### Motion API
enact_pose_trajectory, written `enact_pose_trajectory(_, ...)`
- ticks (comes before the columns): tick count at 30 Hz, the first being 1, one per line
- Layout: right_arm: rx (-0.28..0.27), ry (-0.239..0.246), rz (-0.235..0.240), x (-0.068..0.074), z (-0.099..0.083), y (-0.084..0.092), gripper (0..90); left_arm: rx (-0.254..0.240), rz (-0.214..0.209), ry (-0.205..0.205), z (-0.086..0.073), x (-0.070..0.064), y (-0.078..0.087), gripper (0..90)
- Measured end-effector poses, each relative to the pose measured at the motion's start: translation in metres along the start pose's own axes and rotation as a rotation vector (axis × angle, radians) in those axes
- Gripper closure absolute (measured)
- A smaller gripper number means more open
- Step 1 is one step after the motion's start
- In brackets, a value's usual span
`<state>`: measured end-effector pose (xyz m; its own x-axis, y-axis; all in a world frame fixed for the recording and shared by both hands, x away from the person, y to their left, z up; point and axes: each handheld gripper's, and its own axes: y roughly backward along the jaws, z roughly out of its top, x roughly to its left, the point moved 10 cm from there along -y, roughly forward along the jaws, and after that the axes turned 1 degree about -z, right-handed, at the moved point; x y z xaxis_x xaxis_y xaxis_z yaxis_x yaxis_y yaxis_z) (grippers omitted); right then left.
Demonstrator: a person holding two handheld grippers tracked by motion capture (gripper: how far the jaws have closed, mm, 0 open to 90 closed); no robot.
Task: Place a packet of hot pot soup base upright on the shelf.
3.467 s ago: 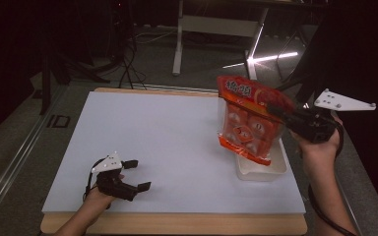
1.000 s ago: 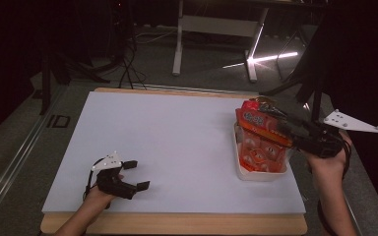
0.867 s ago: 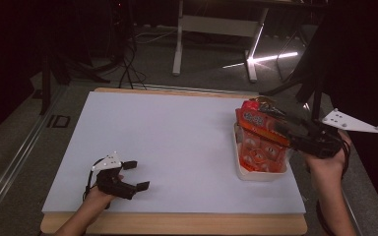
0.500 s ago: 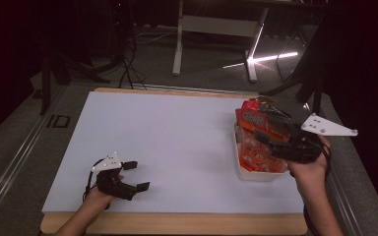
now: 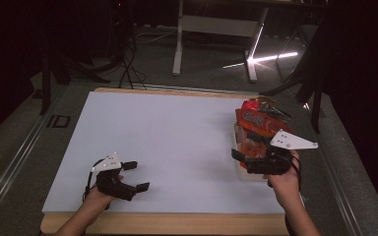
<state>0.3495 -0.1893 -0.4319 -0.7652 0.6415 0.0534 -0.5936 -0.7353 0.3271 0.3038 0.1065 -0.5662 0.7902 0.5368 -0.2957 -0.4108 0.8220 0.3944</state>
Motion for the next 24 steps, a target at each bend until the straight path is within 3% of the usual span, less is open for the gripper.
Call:
enact_pose_trajectory(10,0.066,-0.028,0.046,0.010,-0.037,-0.020,14.1,0.000,-0.001,-0.010,0.000,-0.001,0.000,2.0)
enact_pose_trajectory(16,0.097,-0.009,0.072,0.016,-0.056,-0.031,14.0,0.002,-0.003,-0.020,0.000,-0.003,0.000,1.9)
enact_pose_trajectory(24,0.186,0.022,0.076,0.019,-0.080,-0.045,14.0,-0.003,-0.008,-0.029,0.000,-0.005,0.000,1.9)
